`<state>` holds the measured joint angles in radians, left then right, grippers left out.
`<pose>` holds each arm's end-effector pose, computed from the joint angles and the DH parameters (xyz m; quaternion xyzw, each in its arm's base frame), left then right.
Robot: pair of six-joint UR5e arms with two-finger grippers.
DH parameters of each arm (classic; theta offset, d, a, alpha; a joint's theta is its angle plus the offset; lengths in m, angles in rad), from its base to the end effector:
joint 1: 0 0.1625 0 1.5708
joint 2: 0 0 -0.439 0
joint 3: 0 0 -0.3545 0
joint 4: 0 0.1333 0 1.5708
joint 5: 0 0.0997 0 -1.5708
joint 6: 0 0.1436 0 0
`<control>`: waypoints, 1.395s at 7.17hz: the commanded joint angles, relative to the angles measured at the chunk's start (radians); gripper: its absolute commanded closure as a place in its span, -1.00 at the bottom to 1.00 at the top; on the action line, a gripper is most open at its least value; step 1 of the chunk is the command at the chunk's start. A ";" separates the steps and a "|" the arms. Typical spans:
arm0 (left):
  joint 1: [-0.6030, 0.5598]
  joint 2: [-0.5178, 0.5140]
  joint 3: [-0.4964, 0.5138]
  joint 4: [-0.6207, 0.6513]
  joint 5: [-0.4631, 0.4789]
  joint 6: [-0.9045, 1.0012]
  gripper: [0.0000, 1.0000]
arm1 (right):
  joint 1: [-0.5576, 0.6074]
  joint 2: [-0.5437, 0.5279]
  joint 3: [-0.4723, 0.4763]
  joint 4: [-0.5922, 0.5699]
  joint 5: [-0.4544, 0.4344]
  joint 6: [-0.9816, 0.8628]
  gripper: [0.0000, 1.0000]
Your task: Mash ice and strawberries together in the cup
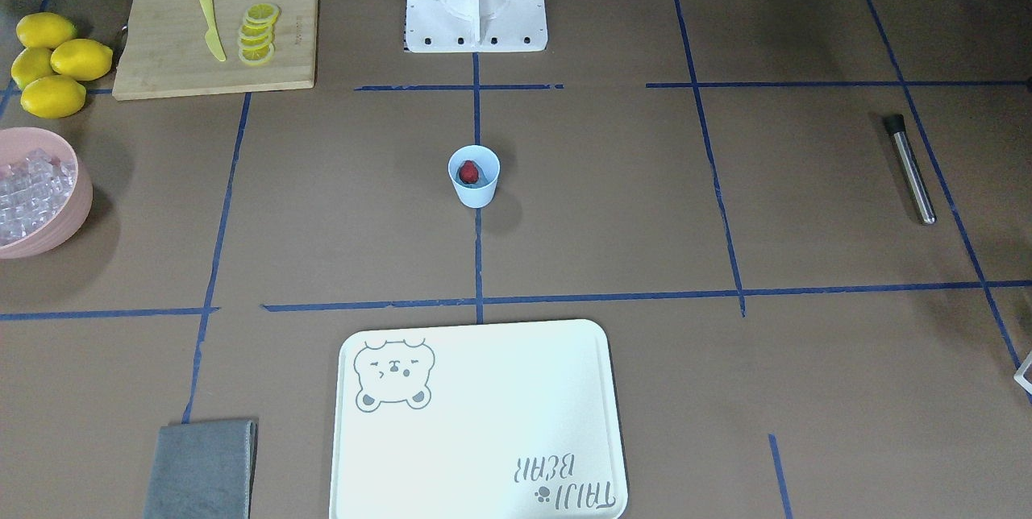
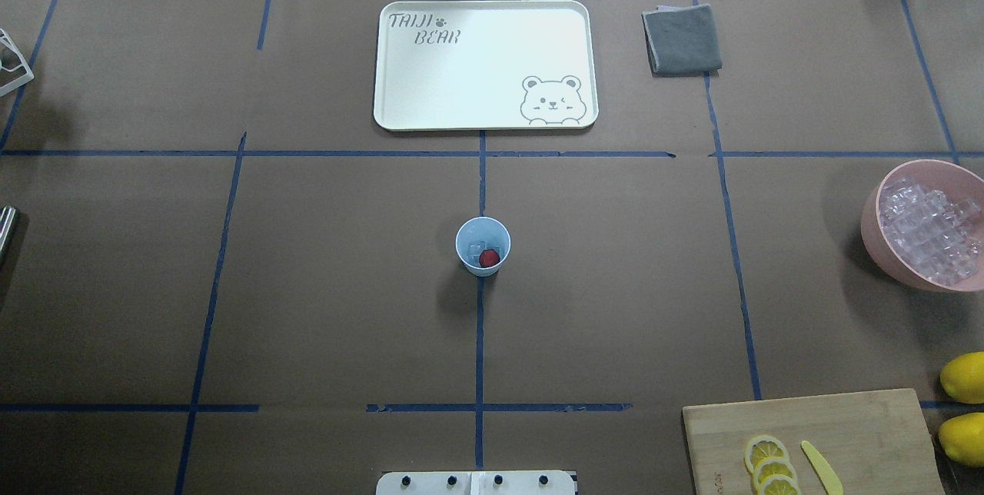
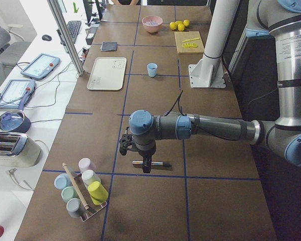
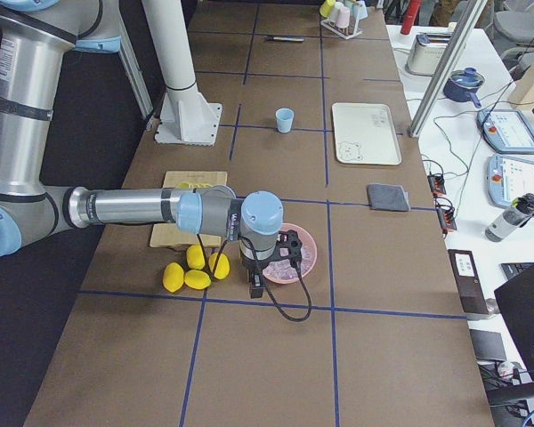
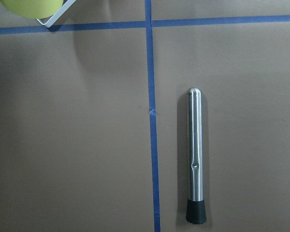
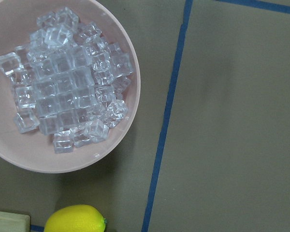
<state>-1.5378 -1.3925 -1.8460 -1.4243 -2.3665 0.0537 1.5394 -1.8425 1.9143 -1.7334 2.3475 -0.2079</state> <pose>-0.0185 -0.3704 0.6655 -0.0188 0.3875 0.0303 0.9212 0.0224 -0.3266 0.6710 -0.0085 -0.3805 -0.0933 0.9200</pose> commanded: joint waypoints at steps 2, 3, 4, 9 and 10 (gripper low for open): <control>-0.001 0.004 -0.005 -0.007 0.004 -0.005 -1.00 | 0.004 0.002 0.000 0.002 -0.001 0.001 -1.00; -0.001 0.004 -0.006 -0.005 0.001 -0.005 -1.00 | 0.004 0.003 -0.001 0.002 -0.001 0.001 -1.00; -0.001 0.004 0.010 -0.005 0.003 -0.005 -1.00 | 0.004 0.003 -0.003 0.002 -0.001 0.001 -1.00; -0.012 0.003 0.028 0.004 0.004 -0.003 -1.00 | 0.004 0.003 -0.005 0.002 0.001 0.004 -1.00; -0.013 0.006 0.036 0.002 0.007 0.003 -1.00 | 0.004 0.005 -0.005 0.002 0.001 0.004 -1.00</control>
<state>-1.5498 -1.3883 -1.8206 -1.4219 -2.3612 0.0523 1.5432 -1.8388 1.9101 -1.7319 2.3485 -0.2045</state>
